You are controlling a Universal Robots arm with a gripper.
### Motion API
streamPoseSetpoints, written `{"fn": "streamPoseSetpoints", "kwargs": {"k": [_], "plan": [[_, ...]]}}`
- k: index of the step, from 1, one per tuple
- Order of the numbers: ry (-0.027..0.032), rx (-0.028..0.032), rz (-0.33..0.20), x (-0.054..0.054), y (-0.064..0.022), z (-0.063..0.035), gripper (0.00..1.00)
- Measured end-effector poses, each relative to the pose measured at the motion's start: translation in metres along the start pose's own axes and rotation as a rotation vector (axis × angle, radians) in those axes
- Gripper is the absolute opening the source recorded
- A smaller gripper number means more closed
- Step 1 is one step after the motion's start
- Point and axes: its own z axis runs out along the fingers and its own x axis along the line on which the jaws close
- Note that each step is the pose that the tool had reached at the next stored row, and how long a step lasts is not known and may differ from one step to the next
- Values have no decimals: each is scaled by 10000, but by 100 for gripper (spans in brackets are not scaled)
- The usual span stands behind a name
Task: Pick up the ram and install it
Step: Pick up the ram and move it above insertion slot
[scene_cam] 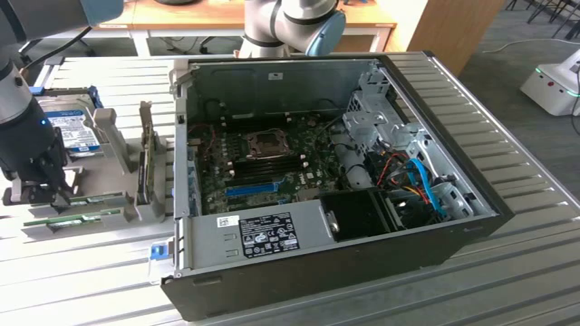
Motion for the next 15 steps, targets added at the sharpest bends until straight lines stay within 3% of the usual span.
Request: {"fn": "streamPoseSetpoints", "kwargs": {"k": [15], "plan": [[1,2,0,6,2,81,24]]}}
